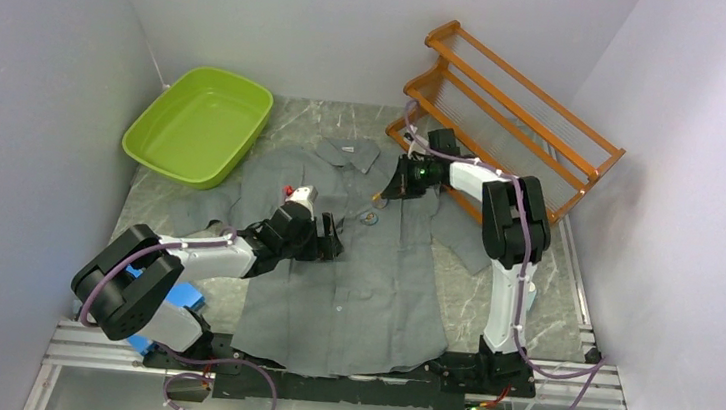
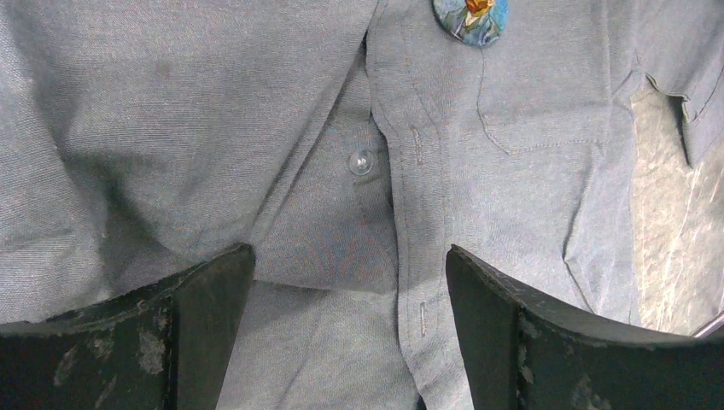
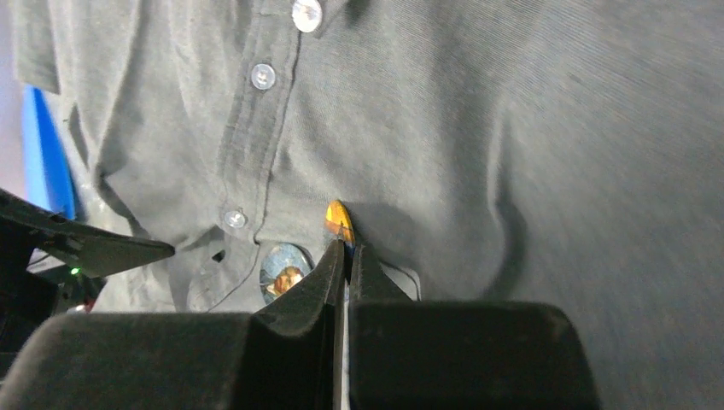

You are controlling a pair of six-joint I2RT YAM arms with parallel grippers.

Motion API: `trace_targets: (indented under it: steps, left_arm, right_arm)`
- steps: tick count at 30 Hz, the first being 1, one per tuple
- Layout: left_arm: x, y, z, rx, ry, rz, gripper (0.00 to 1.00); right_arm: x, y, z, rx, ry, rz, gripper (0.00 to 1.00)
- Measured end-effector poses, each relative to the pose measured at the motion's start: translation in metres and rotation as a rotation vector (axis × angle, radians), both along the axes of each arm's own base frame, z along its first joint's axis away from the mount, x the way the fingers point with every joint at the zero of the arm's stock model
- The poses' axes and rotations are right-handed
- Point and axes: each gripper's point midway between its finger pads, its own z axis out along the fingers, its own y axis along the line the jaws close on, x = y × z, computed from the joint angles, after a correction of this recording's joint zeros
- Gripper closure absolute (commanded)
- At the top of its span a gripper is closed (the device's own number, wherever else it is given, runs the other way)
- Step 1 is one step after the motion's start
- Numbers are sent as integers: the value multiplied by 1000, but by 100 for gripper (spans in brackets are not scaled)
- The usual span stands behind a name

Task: Pin the brooch onto the clothing
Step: Pin the brooch to the clothes.

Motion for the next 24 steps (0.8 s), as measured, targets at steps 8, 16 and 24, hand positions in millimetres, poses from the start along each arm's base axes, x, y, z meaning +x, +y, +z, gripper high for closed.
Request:
trace_targets:
  steps: [8,16,24]
  left_arm:
    - [0,1,0,11,6,-1,11]
    - [-4,8,-2,82,40,-13,12]
    - [-3,15,18,159,15,-58,14]
  right_arm:
    - [-2,-24,31,-220,-47,-87,100]
    - [-11,-19,63,-358,-135,-84,100]
    - [-31,-7,81,-500,-179,-91,100]
